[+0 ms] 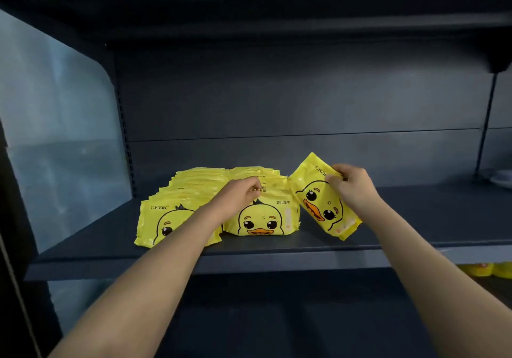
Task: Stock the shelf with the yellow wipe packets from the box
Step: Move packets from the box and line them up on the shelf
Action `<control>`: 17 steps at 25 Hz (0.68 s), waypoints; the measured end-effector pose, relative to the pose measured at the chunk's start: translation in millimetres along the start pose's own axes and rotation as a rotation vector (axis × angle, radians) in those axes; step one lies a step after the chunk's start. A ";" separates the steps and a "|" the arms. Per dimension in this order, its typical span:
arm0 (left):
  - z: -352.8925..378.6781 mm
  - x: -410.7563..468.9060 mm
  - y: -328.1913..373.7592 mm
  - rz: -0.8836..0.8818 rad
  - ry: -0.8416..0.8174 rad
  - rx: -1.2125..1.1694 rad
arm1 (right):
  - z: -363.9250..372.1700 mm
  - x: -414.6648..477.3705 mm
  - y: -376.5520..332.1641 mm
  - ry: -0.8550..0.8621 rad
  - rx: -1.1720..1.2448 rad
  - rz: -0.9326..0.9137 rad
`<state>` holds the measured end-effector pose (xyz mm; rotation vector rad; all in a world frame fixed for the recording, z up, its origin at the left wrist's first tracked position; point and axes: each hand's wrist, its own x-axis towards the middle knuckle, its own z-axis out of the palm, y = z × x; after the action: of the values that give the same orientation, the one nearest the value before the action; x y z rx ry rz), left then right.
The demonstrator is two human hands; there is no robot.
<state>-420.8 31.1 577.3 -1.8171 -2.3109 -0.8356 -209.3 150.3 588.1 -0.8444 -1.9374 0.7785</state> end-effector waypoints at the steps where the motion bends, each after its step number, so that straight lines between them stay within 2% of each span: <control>1: -0.9 1.2 -1.5 0.007 -0.004 -0.010 | 0.9 1.7 0.6 -0.003 0.005 0.003; 4: -9.2 4.5 -6.4 0.040 -0.021 -0.027 | -2.2 2.3 -9.1 -0.015 0.027 -0.027; 7: -22.8 3.0 -13.3 0.050 0.002 -0.040 | -0.7 -4.4 -31.2 -0.140 -0.002 -0.111; 10: -37.8 -2.0 -25.0 0.031 0.080 0.004 | 20.1 -6.9 -54.2 -0.304 -0.160 -0.207; 13: -49.7 -11.4 -37.3 0.001 0.166 0.034 | 66.7 -5.3 -61.5 -0.398 -0.339 -0.338; 15: -51.2 -19.3 -43.4 0.014 0.177 0.066 | 99.5 -7.6 -55.6 -0.370 -0.484 -0.384; 17: -48.3 -27.6 -45.8 0.045 0.149 0.075 | 117.5 -13.6 -49.0 -0.271 -0.602 -0.404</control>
<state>-467.5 -22.1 590.9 -1.7080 -2.1715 -0.8358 -319.8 88.5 568.8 -0.6653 -2.5337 0.0567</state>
